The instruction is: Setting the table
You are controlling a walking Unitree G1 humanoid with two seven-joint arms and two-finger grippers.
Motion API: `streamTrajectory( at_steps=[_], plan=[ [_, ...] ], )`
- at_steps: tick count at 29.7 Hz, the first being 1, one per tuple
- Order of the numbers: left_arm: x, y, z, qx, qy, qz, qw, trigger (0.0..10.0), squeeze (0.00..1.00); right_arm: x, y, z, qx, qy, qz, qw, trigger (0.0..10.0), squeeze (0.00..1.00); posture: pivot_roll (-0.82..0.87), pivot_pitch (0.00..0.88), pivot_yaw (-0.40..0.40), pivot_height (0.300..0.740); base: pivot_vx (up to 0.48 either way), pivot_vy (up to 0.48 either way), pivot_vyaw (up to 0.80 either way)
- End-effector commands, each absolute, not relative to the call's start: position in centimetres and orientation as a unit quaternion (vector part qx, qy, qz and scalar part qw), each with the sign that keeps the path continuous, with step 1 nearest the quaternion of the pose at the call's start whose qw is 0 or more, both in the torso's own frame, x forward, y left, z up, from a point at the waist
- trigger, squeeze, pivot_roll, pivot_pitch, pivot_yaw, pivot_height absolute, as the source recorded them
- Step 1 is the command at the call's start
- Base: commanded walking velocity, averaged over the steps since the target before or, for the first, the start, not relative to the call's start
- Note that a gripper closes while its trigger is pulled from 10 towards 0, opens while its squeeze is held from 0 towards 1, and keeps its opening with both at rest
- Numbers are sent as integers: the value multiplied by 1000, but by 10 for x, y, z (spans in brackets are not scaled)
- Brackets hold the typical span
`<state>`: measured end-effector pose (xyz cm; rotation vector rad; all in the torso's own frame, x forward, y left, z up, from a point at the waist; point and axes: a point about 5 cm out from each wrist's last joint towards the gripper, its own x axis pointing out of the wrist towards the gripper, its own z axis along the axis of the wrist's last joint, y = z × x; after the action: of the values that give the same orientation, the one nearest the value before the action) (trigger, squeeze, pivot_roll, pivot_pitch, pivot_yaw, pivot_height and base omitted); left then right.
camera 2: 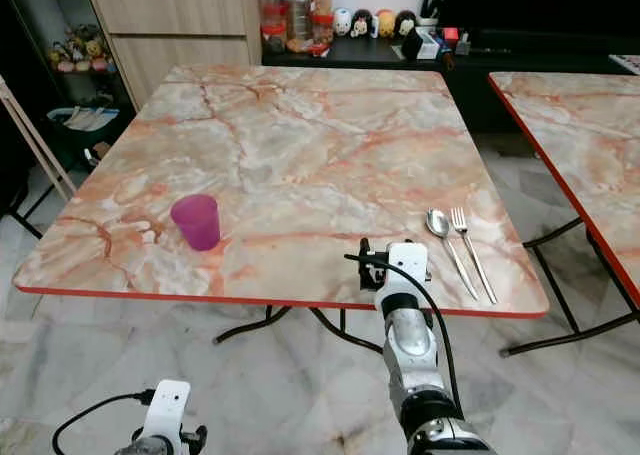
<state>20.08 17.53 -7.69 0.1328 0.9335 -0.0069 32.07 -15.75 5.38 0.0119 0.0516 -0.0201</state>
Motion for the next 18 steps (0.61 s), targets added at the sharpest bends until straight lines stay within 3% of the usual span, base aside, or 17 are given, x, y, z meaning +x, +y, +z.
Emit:
streamTrajectory(
  at_steps=[1,18],
  plan=[
    [200,177,-77,63,451,2,890,10000,0,321,-159,54,7,26,-13,1000,10000,0,-33,0,-9,740,277,0,0],
    [198,178,-78,60,454,6,889,10000,0,322,-161,55,5,22,-25,999,10000,0,-33,0,-7,740,295,0,0]
  ],
)
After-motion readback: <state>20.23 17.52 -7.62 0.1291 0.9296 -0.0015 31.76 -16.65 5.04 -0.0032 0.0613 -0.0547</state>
